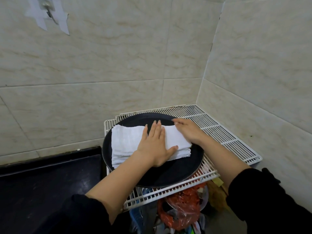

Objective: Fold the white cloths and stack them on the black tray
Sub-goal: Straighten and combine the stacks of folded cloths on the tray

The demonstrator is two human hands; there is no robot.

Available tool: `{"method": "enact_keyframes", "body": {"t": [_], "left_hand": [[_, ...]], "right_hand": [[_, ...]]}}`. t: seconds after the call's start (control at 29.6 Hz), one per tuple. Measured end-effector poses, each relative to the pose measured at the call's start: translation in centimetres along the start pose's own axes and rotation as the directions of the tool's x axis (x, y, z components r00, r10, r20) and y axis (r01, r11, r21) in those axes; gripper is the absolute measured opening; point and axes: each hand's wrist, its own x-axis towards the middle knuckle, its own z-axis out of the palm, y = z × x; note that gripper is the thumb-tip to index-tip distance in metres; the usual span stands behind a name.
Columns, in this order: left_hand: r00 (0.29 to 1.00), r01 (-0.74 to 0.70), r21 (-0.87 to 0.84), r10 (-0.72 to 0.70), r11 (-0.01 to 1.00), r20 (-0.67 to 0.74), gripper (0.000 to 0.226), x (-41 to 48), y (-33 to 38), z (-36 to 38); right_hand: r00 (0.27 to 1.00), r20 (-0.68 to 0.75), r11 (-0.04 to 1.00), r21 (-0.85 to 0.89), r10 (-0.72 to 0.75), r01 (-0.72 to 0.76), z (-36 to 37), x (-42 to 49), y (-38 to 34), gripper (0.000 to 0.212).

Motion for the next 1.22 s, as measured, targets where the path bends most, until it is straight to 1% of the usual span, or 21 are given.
{"method": "enact_keyframes", "body": {"t": [0.07,0.1,0.2,0.27,0.34,0.41,0.47,0.51,0.61,0.74,0.81,0.84,0.91,0.98,1.05,1.11,1.15,1.22], "left_hand": [[0.998,-0.055,0.053,0.056,0.997,-0.007,0.096,-0.7,0.1,0.1],[0.997,-0.074,0.1,0.076,0.992,-0.021,0.097,-0.9,0.1,0.1],[0.99,-0.095,0.236,0.117,0.967,-0.081,0.092,-1.3,-0.1,0.5],[0.986,-0.098,0.259,0.129,0.961,-0.105,0.088,-1.4,-0.2,0.6],[0.982,-0.103,0.263,0.14,0.959,-0.126,0.087,-1.4,-0.2,0.6],[0.978,-0.106,0.264,0.148,0.959,-0.146,0.085,-1.4,-0.2,0.5],[0.976,-0.106,0.26,0.151,0.96,-0.159,0.084,-1.5,-0.1,0.5],[0.975,-0.109,0.253,0.153,0.961,-0.162,0.084,-1.5,-0.1,0.5],[0.973,-0.09,0.204,0.129,0.975,-0.19,0.087,-1.8,-0.5,0.4],[0.978,-0.045,0.109,0.066,0.993,-0.197,0.099,-2.6,-1.8,-0.4],[0.979,-0.004,0.096,0.023,0.995,-0.201,0.107,-3.5,-3.1,-0.9],[0.978,0.026,0.101,-0.004,0.995,-0.209,0.112,-4.1,-4.1,-1.0],[0.973,0.089,0.111,-0.063,0.99,-0.224,0.121,-5.3,-6.5,-1.1],[0.972,0.134,0.09,-0.113,0.987,-0.207,0.128,-6.1,-8.8,-0.7],[0.98,0.154,0.015,-0.151,0.988,-0.128,0.13,-6.5,-10.0,-0.2],[0.988,0.148,-0.102,-0.152,0.984,-0.04,0.126,-6.6,-10.1,0.2],[0.989,0.137,-0.153,-0.143,0.979,-0.033,0.123,-6.8,-10.2,0.3],[0.99,0.109,-0.238,-0.127,0.965,-0.061,0.117,-6.7,-10.1,0.7]], "right_hand": [[0.999,-0.019,0.998,0.049,0.04,-0.039,-0.3,1.1,-0.6,0.033],[0.998,-0.01,0.997,0.047,0.057,-0.057,-0.3,1.8,-0.8,0.03],[0.99,0.078,0.992,-0.05,0.119,-0.116,0.0,3.3,-1.7,0.029],[0.982,0.132,0.982,-0.151,0.138,-0.117,0.2,4.2,-1.8,0.036],[0.972,0.178,0.969,-0.222,0.153,-0.112,0.3,4.5,-2.0,0.038],[0.958,0.232,0.956,-0.276,0.17,-0.103,0.1,4.4,-2.3,0.033],[0.947,0.257,0.947,-0.3,0.195,-0.114,-0.3,4.4,-2.7,0.025],[0.944,0.265,0.949,-0.296,0.195,-0.113,-0.4,4.5,-2.9,0.023],[0.956,0.247,0.936,-0.345,0.16,-0.067,-0.5,5.2,-3.3,0.033],[0.949,0.283,0.922,-0.385,0.139,-0.021,0.3,5.2,-4.7,0.035],[0.958,0.281,0.918,-0.392,0.064,0.053,0.7,5.1,-5.5,0.035],[0.962,0.274,0.925,-0.367,0.01,0.095,1.1,5.1,-6.2,0.034],[0.96,0.265,0.951,-0.262,-0.091,0.162,2.1,4.9,-7.6,0.034],[0.943,0.295,0.944,-0.238,-0.153,0.228,3.7,4.4,-9.1,0.035],[0.921,0.357,0.932,-0.259,-0.153,0.255,5.4,4.2,-10.3,0.039],[0.906,0.409,0.899,-0.349,-0.109,0.265,6.6,4.0,-10.9,0.043],[0.9,0.428,0.879,-0.394,-0.084,0.27,7.0,4.1,-11.2,0.045],[0.891,0.451,0.866,-0.426,-0.049,0.263,7.4,4.1,-11.4,0.045]]}}
